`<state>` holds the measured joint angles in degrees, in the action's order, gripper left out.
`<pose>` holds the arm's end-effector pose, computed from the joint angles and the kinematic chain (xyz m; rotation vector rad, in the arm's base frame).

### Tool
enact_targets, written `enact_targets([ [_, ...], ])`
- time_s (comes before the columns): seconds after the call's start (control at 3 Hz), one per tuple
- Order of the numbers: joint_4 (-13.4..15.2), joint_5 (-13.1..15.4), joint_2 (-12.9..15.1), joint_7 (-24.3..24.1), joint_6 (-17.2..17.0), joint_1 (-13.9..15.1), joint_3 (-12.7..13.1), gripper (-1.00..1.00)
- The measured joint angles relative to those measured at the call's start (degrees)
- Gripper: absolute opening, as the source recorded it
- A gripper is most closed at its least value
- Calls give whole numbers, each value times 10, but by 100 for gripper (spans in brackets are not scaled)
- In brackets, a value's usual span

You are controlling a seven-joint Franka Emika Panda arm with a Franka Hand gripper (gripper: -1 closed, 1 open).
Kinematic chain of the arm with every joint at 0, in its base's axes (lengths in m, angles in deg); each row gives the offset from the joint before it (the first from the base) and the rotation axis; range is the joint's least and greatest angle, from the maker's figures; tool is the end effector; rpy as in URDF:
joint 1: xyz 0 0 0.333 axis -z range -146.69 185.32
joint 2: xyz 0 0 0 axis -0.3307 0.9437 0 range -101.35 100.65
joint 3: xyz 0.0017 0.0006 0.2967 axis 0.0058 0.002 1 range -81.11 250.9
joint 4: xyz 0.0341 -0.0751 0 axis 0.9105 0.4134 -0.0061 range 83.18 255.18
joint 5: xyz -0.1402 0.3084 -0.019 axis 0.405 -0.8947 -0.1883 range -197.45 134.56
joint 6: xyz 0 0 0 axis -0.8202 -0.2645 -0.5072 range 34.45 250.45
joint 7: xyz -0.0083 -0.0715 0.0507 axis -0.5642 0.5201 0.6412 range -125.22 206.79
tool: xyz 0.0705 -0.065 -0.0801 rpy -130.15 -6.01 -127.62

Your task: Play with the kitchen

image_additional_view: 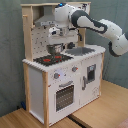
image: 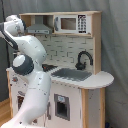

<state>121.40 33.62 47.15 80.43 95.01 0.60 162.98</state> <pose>0.4339 0.4253 0.5676 1.9085 2.2001 -0.1087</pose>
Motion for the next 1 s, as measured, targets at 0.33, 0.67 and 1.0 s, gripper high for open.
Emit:
enact_targets([
  [0.33,9,1,-11,-37,-41,-1,5,-100],
  [0.67,11,1,-14,-89,-66,-5,5,-100],
  [1.0,12,1,-21,-141,-96,-7,11,-100],
])
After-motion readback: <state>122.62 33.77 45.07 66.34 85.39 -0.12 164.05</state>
